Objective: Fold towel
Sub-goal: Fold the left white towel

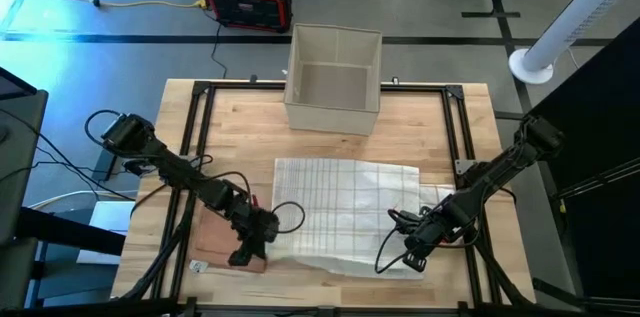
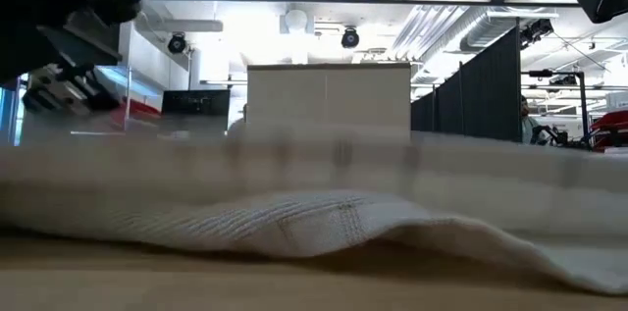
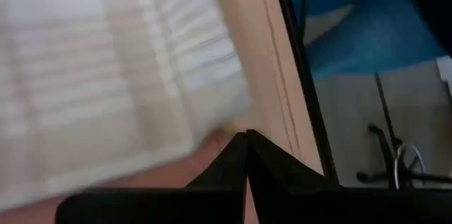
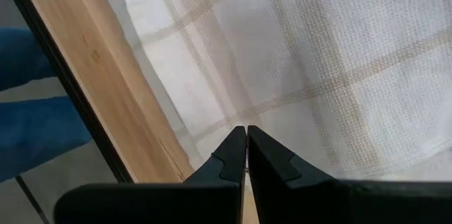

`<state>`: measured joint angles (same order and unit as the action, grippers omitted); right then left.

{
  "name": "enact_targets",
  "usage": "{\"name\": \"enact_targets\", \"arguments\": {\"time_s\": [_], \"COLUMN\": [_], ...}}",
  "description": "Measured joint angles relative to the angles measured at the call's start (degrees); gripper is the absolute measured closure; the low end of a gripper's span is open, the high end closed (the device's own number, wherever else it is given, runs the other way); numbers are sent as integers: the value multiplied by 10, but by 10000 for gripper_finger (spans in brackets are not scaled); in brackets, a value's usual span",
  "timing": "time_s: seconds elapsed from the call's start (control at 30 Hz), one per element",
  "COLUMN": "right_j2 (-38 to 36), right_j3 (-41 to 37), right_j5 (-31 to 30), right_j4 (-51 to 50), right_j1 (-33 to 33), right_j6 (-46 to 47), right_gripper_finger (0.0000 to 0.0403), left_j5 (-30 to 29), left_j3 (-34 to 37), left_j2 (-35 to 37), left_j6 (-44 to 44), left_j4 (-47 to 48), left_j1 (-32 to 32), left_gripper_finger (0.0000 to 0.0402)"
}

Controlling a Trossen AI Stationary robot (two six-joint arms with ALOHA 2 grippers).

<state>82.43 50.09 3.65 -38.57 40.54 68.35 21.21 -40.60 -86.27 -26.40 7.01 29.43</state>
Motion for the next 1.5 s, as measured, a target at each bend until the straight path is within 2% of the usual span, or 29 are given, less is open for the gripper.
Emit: {"name": "enact_targets", "arguments": {"time_s": [0.2, 0.33, 0.4, 0.53, 0.63, 0.8, 0.93, 1.03, 1.2, 1.27, 1.4, 1.5], "right_j2": [-36, -94, -121, -161, -165, -133, -86, -41, 18, 34, 37, 25], "right_j3": [8, 38, 55, 70, 68, 68, 68, 67, 67, 60, 18, -23], "right_j5": [35, 2, -26, -50, -49, 0, 16, 4, -64, -73, -21, -53], "right_j4": [-23, -111, -164, -255, -309, -345, -349, -357, -356, -343, -277, -250], "right_j1": [-24, -62, -93, -186, -272, -420, -497, -527, -541, -545, -556, -556], "right_j6": [-24, -57, -75, -150, -205, -290, -337, -373, -416, -414, -400, -365], "right_gripper_finger": [403, 403, 403, 403, 403, 401, 369, 328, 275, 263, 251, 249], "left_j5": [-129, -224, -246, -240, -226, -206, -140, -113, -121, -138, -183, -212], "left_j3": [0, 0, 0, 0, 0, 0, 0, 0, 0, 0, 0, 0], "left_j2": [54, 125, 156, 199, 206, 188, 156, 125, 92, 87, 86, 86], "left_j6": [-14, 8, 31, 78, 110, 141, 150, 151, 153, 156, 156, 157], "left_j4": [73, 137, 153, 153, 152, 135, 133, 142, 141, 140, 126, 123], "left_j1": [-37, -90, -128, -220, -287, -381, -429, -442, -441, -441, -441, -442], "left_gripper_finger": [401, 401, 401, 401, 401, 397, 373, 347, 309, 298, 280, 271]}}
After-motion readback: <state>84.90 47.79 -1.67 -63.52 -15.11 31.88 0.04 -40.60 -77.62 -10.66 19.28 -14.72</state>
